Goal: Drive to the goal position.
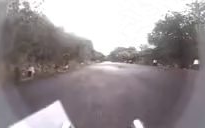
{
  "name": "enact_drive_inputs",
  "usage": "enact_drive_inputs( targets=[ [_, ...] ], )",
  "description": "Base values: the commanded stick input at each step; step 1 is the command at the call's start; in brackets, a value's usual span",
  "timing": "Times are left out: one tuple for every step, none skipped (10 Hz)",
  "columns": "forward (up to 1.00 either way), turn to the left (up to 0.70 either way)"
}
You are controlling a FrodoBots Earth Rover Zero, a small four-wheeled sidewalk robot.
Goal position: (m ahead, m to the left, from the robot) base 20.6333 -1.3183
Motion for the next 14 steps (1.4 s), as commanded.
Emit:
enact_drive_inputs(
  targets=[
    [1.00, 0.00],
    [1.00, 0.00],
    [1.00, -0.07],
    [1.00, -0.10],
    [1.00, -0.10],
    [1.00, -0.10],
    [1.00, -0.01],
    [1.00, 0.00],
    [1.00, 0.00],
    [1.00, 0.00],
    [1.00, 0.00],
    [1.00, 0.00],
    [1.00, 0.00],
    [1.00, 0.00]
  ],
)
